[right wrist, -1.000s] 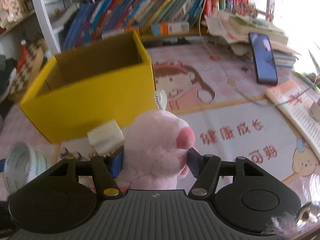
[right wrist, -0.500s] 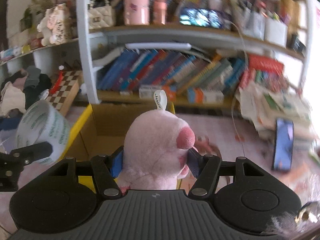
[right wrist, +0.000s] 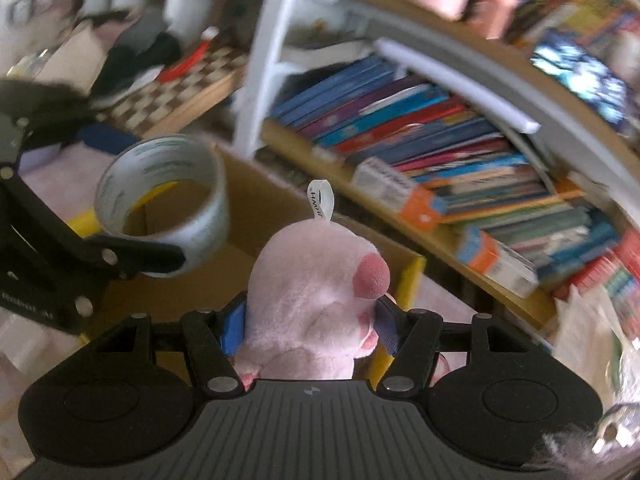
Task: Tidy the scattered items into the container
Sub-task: 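Carry the tape roll and pink pig into the yellow box with both tools, then open both tools to release the tape and pig, then lift out, then move both tools back toward the remaining items beside the box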
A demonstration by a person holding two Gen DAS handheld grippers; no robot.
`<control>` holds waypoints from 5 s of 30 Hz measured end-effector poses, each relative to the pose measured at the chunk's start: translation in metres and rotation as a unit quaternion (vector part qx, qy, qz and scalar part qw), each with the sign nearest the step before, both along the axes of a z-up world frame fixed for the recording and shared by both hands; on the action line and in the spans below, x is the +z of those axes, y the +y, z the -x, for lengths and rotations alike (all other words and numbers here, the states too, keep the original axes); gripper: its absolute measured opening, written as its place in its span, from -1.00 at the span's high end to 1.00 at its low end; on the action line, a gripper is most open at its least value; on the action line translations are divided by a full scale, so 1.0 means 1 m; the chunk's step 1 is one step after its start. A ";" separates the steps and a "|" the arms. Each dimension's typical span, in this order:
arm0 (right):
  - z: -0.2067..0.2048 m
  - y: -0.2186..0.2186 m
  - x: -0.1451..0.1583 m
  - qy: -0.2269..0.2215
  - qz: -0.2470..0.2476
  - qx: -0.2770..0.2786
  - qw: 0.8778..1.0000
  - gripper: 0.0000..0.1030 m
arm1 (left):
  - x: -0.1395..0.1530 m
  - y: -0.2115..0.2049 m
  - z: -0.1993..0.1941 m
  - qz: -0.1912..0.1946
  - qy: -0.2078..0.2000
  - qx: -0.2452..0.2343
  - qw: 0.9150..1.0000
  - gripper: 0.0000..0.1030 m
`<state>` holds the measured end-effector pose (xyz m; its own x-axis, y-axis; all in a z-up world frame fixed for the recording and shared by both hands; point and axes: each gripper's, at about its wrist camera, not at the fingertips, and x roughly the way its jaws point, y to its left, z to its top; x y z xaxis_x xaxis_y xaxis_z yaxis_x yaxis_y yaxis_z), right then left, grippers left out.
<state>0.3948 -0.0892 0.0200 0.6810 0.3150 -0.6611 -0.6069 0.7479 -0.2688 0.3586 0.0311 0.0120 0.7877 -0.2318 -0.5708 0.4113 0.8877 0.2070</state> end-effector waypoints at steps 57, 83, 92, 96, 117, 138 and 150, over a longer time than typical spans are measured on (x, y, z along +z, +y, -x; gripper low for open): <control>-0.019 -0.012 0.003 0.029 0.021 -0.029 0.999 -0.93 | 0.025 -0.020 -0.006 -0.043 -0.004 -0.030 0.999 -0.82; 0.155 -0.082 0.066 -0.038 -0.178 -0.200 0.963 -0.93 | 0.067 0.045 0.161 0.057 -0.079 0.057 0.994 -0.89; 0.197 -0.085 0.030 -0.005 -0.177 -0.249 0.952 -0.93 | 0.034 0.042 0.190 0.057 -0.073 0.067 0.993 -0.89; 0.213 -0.085 0.019 -0.008 -0.185 -0.253 0.949 -0.93 | 0.021 0.046 0.198 0.065 -0.081 0.083 0.991 -0.89; 0.239 -0.059 -0.018 0.035 -0.181 -0.234 0.954 -0.93 | -0.003 0.060 0.223 0.088 -0.043 0.153 0.983 -0.89; 0.258 -0.038 -0.030 0.039 -0.156 -0.240 0.957 -0.88 | -0.020 0.065 0.224 0.105 0.020 0.159 0.981 -0.89; 0.260 -0.027 -0.034 0.047 -0.138 -0.232 0.962 -0.65 | -0.025 0.071 0.224 0.118 0.032 0.153 0.981 -0.89</control>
<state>0.1344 -0.1165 -0.0140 0.7315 0.1640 -0.6618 -0.2032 0.9790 0.0180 0.1350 0.1018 -0.0128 0.8057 -0.1213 -0.5798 0.1231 0.9917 -0.0364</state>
